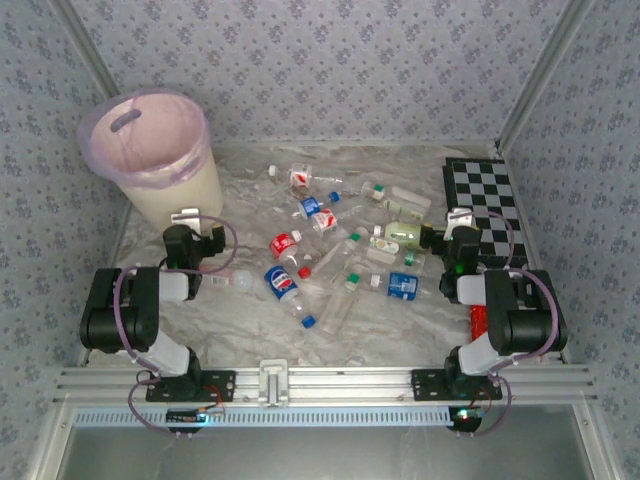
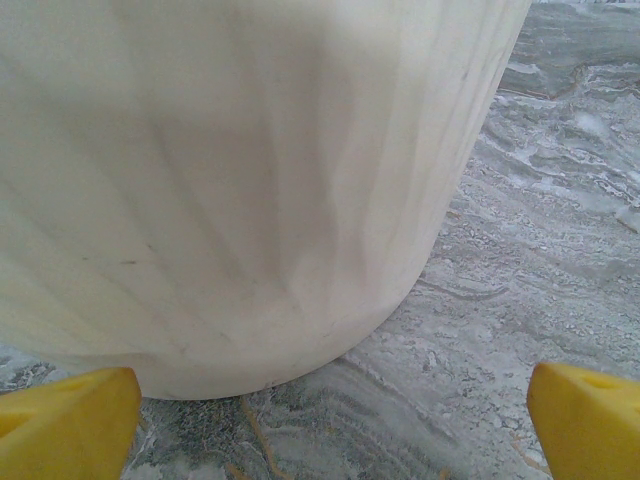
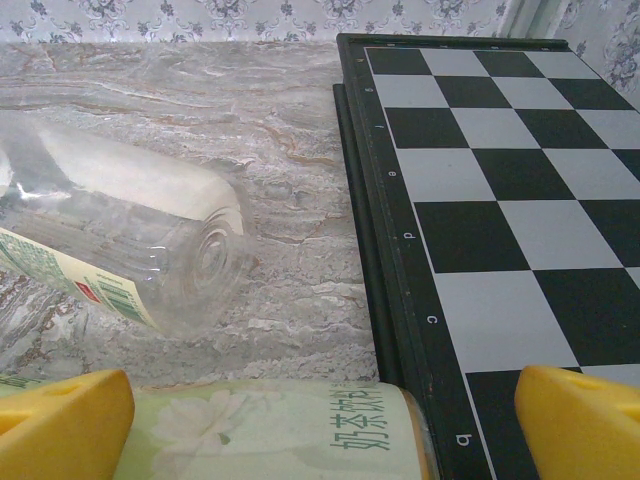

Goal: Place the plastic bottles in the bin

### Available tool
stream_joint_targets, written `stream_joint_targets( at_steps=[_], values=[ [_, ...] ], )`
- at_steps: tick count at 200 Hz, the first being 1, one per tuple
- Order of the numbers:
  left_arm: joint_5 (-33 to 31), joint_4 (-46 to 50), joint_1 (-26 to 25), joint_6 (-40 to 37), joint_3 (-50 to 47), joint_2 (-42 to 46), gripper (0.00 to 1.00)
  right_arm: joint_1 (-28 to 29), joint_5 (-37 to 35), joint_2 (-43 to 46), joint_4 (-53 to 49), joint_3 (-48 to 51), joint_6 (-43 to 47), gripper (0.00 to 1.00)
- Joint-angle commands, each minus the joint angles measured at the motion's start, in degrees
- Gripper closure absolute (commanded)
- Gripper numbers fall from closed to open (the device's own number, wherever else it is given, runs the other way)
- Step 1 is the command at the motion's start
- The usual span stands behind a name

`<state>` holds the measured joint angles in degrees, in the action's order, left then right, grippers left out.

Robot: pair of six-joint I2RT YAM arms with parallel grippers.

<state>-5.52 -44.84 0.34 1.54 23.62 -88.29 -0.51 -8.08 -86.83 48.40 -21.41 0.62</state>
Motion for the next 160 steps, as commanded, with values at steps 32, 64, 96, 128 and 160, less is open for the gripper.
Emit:
stream_joint_targets(
  at_steps=[32,64,96,128,160],
  values=[
    [2.53,-1.29,1.01,0.73,0.3,0.39,0.01,-0.54,0.57,-0.28,-1.03,-0.67,-0.19,0.0],
    [-0.28,14.07,-1.05,-0.44,6.22,7.19,0.01,-0.01,-5.68,12.44,-28.33,-9.69,-3.85,0.0],
    [-8.11,35.51,-9.77,0.95,13.46,16.61,0.01,2.46,-6.89,20.08,-62.38,-22.74,-16.4,0.0],
    [-14.08,55.91,-22.96,7.06,21.96,21.39,0.01,8.79,1.26,24.05,-82.35,-31.19,-25.46,0.01],
    [-2.87,69.19,-31.4,16.3,28.9,23.79,0.01,23.58,8.4,25.05,-92.48,-34.31,-39.81,0.16]
  ],
)
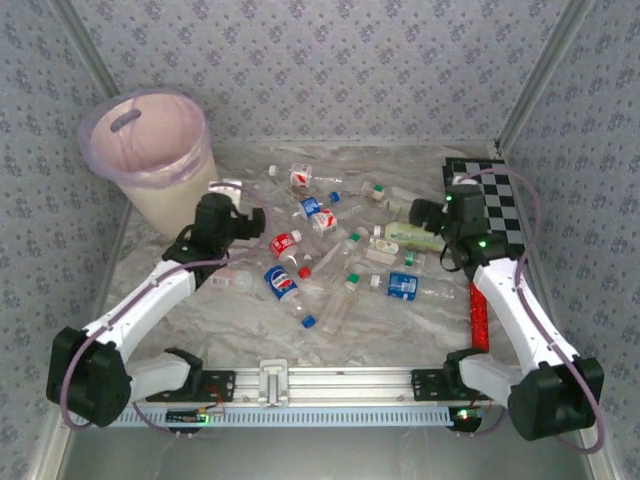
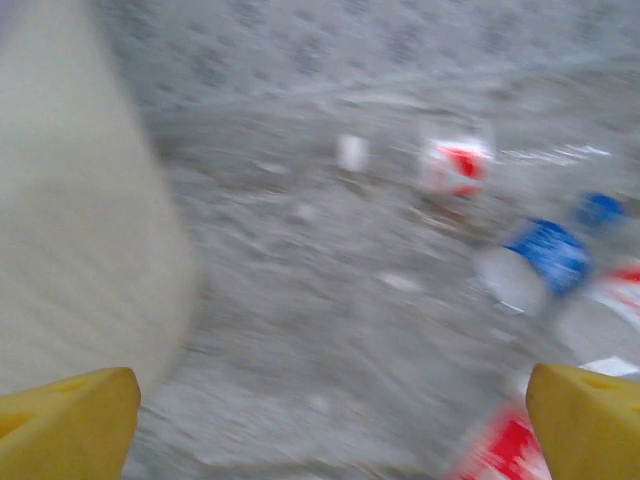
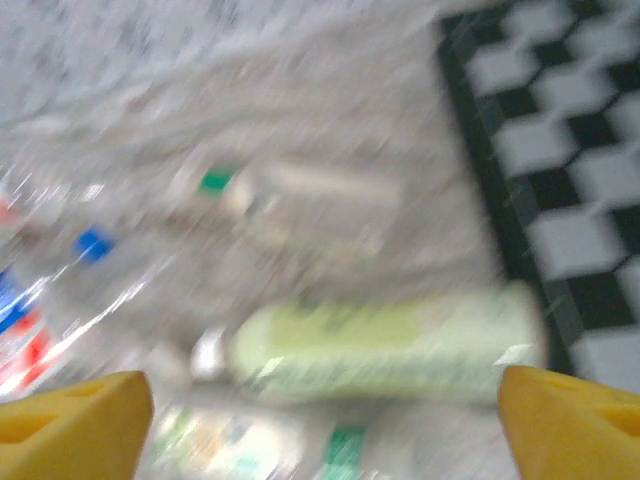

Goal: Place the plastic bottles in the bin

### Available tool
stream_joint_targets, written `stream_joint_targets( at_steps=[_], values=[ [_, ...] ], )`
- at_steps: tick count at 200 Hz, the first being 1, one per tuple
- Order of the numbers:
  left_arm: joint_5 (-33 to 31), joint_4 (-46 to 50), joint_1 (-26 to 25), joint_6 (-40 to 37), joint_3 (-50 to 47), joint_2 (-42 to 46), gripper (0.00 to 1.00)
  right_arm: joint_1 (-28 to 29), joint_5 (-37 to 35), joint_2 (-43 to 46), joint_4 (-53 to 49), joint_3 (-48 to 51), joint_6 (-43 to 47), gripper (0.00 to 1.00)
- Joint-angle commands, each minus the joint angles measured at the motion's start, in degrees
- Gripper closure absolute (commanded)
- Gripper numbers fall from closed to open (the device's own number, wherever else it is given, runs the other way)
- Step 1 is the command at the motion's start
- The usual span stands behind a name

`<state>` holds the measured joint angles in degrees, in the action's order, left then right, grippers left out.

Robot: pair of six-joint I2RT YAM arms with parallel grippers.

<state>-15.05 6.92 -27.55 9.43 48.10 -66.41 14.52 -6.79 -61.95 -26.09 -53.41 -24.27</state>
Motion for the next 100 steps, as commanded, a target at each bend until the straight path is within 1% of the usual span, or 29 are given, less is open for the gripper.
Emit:
stream_joint_targets(
  at_steps=[1,12,24,41,53,67,100],
  values=[
    [7.3,17.65,-3.62,8.54,4.57,1.95,0.01,9.01,7.35,0.17,-18.1,-2.4,-15.45,0.16],
    [14.16,18.87,-4.74,10.43,5.43,2.55,0.01,14.12,8.84,-0.13,-17.89,-1.92,-20.99,0.19],
    [22.2,18.54,-5.4,9.91,4.98,3.1,0.01,18.42,9.23,-0.74,-16.51,-0.23,-26.4,0.22],
    [27.74,16.22,-5.38,9.97,3.07,4.17,0.01,22.71,11.38,-2.27,-11.39,4.25,-32.61,0.26],
    [31.2,14.24,-5.47,10.77,2.12,4.83,0.01,24.81,12.89,-3.87,-5.91,7.18,-36.15,0.28],
    [34.25,12.48,-5.73,11.48,1.63,5.4,0.02,26.34,13.67,-6.46,-0.8,9.05,-37.66,0.3],
    [34.82,13.34,-6.55,10.83,2.61,5.46,0.03,25.49,14.95,-12.71,4.1,8.99,-37.57,0.33]
  ],
)
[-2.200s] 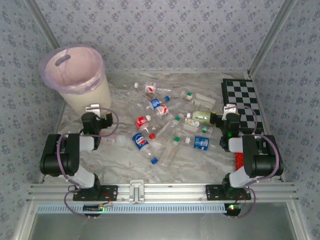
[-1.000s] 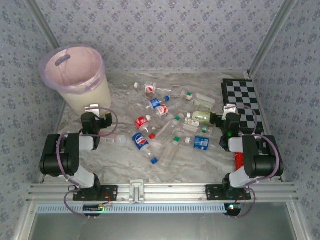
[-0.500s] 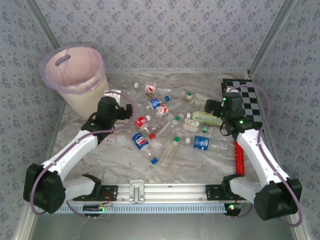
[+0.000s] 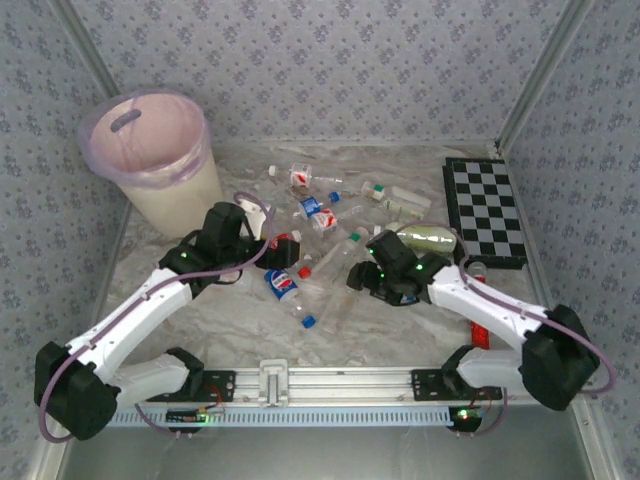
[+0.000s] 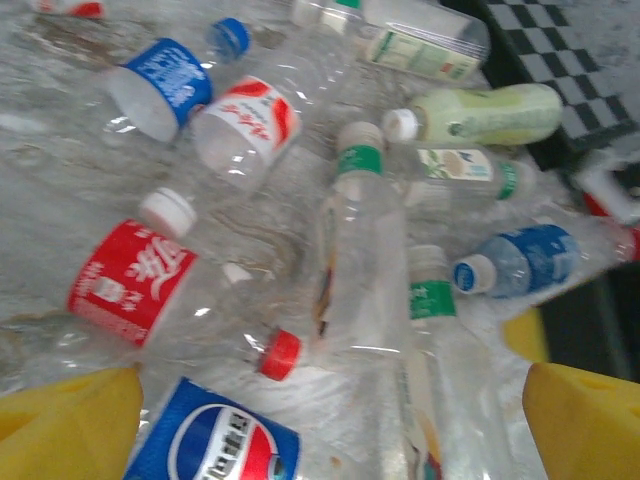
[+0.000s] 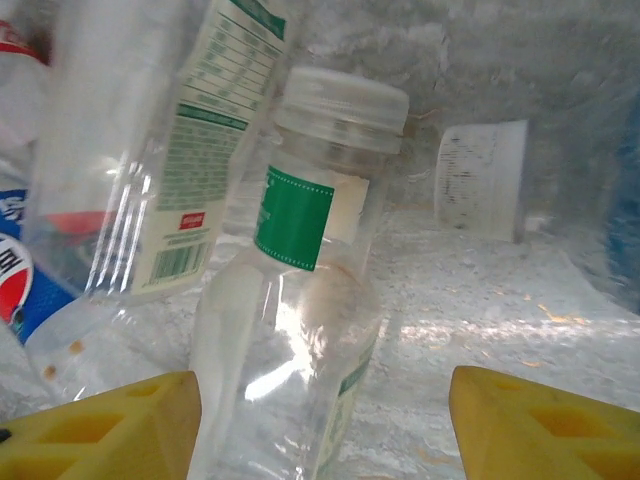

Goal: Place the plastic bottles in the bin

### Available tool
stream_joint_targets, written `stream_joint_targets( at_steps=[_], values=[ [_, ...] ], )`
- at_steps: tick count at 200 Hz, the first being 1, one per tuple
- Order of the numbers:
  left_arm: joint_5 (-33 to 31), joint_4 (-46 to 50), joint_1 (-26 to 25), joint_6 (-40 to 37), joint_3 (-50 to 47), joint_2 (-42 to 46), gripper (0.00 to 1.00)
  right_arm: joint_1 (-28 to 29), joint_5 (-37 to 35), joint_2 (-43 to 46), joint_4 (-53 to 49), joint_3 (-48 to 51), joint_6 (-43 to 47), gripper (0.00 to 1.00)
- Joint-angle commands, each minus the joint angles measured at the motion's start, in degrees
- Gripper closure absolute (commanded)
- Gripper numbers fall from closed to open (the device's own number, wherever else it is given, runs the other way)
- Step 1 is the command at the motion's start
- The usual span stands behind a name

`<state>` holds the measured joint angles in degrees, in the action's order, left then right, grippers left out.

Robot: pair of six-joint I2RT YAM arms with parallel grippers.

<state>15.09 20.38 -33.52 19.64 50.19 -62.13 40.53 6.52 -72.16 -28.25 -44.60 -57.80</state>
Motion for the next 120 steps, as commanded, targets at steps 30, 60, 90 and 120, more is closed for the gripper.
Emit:
stream_joint_targets(
  at_steps=[30,60,90,120],
  values=[
    [4.25,-2.06,-1.02,1.7,-1.46,1.57,0.03,-2.26,1.91,-6.85,10.97,2.25,-4.34,0.34],
    [3.8,-5.19,-1.87,3.85,-2.84,1.68,0.03,-2.83,1.51,-11.36,13.08,0.94,-2.6,0.25],
    [3.8,-5.48,-2.25,3.4,-2.47,0.98,0.03,-2.91,1.36,-14.85,16.2,1.44,-3.38,0.31],
    [4.06,-5.3,-2.65,3.3,-1.65,0.96,0.02,-2.4,0.96,-13.49,15.06,1.07,-3.51,0.5]
  ],
)
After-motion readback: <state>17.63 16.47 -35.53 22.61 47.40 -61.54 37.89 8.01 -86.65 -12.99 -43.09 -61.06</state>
